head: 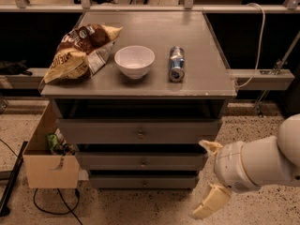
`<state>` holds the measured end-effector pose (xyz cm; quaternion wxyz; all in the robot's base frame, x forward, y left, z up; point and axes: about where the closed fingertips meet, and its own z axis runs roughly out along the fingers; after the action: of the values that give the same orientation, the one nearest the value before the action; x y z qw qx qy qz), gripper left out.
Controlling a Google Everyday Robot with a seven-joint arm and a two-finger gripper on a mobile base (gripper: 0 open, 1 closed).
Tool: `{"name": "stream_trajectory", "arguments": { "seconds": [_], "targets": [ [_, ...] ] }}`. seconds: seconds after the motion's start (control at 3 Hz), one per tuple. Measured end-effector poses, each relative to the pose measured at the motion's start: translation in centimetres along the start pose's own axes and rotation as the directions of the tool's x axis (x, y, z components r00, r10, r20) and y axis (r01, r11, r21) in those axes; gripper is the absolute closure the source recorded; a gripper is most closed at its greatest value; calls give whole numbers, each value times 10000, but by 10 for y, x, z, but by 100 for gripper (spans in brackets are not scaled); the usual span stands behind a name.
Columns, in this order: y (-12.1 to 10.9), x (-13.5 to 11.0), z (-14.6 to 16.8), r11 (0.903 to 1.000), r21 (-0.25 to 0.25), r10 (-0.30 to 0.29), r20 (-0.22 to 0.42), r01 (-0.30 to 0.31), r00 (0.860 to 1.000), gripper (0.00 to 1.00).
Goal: Open middle drawer
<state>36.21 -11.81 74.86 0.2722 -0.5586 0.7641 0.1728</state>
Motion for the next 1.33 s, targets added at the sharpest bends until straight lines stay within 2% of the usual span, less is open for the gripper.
{"name": "stream_trajectory", "arguments": {
  "seconds": [0.33, 0.67, 1.0, 1.33],
  "targets": [
    [-21, 19, 25, 9990, 438, -70, -456, 90, 9989, 0],
    [-47, 43, 42, 9982, 589, -64, -595, 100, 9982, 0],
    [-70, 76, 73, 9993, 140, 335, -84, -334, 9994, 0],
    [-70, 76, 73, 9993, 140, 334, -85, -333, 9994, 0]
  ]
}}
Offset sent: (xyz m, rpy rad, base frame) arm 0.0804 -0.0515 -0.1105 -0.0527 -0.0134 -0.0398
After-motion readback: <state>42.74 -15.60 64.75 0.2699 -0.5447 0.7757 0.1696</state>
